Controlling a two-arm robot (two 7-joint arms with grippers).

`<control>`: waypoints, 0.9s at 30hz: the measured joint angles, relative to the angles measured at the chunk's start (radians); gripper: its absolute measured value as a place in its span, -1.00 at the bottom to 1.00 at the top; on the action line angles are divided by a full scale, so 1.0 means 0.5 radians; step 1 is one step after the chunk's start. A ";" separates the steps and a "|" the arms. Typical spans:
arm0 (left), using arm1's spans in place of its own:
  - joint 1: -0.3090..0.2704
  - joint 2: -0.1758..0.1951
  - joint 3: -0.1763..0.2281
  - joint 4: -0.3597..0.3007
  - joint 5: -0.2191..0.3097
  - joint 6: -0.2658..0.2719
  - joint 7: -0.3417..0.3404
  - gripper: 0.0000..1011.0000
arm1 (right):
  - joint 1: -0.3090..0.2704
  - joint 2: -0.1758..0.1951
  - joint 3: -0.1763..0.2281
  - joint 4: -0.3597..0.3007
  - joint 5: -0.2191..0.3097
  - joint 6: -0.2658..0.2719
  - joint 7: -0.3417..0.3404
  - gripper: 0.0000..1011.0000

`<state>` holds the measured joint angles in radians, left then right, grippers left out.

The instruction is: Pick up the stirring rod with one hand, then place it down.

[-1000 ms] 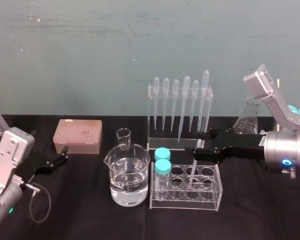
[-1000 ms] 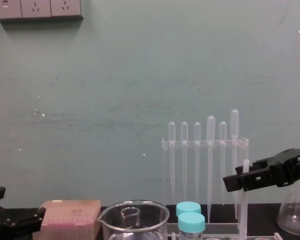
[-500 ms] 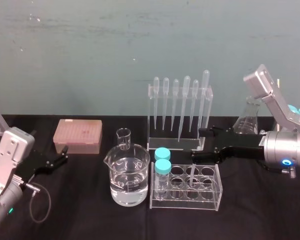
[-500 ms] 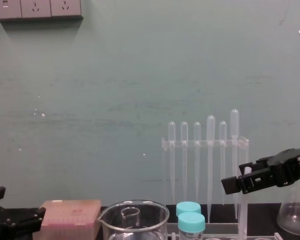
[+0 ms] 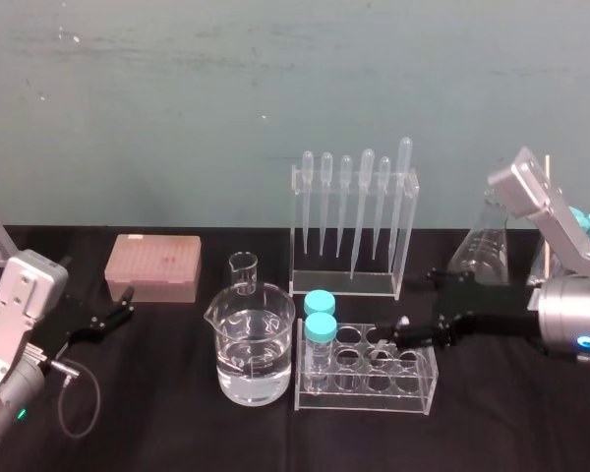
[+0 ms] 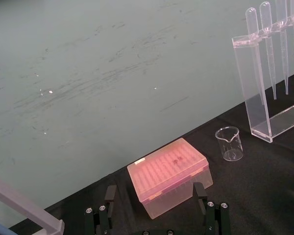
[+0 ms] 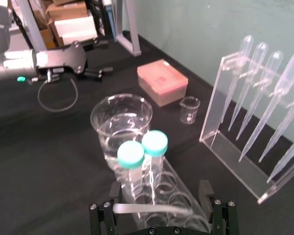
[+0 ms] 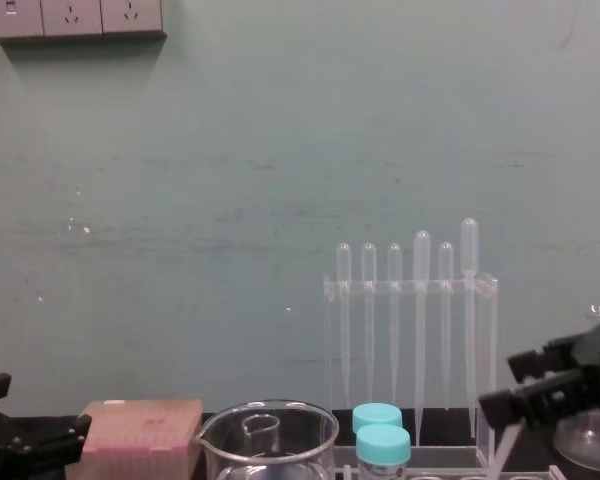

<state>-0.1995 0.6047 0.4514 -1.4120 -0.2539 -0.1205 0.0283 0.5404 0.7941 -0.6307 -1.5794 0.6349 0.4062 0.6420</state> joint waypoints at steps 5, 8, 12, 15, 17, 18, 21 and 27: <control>0.000 0.000 0.000 0.000 0.000 0.000 0.000 0.98 | -0.085 0.093 0.033 -0.101 0.002 0.024 -0.018 0.98; 0.000 0.000 0.000 0.000 0.000 0.000 0.000 0.98 | -0.144 0.148 0.060 -0.158 0.015 0.032 -0.037 0.98; 0.000 0.000 0.000 0.000 0.000 0.000 0.000 0.98 | -0.243 0.233 0.105 -0.239 0.041 0.039 -0.068 0.98; 0.000 0.000 0.000 0.000 0.000 0.000 0.000 0.98 | -0.311 0.289 0.141 -0.292 0.064 0.039 -0.093 0.98; 0.000 0.000 0.000 0.000 0.000 0.000 0.000 0.98 | -0.399 0.347 0.196 -0.348 0.097 0.021 -0.144 0.98; 0.000 0.000 0.000 0.000 0.000 0.000 0.000 0.98 | -0.435 0.366 0.220 -0.364 0.110 0.008 -0.165 0.98; 0.000 0.000 0.000 0.000 0.000 0.000 0.000 0.98 | -0.639 0.421 0.383 -0.437 0.196 -0.138 -0.330 0.98; 0.000 0.000 0.000 0.000 0.000 0.000 0.000 0.98 | -0.896 0.392 0.602 -0.473 0.206 -0.456 -0.644 0.98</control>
<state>-0.1996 0.6047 0.4514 -1.4120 -0.2539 -0.1205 0.0283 0.0924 0.9901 -0.3296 -1.8157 0.7378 0.1781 0.3201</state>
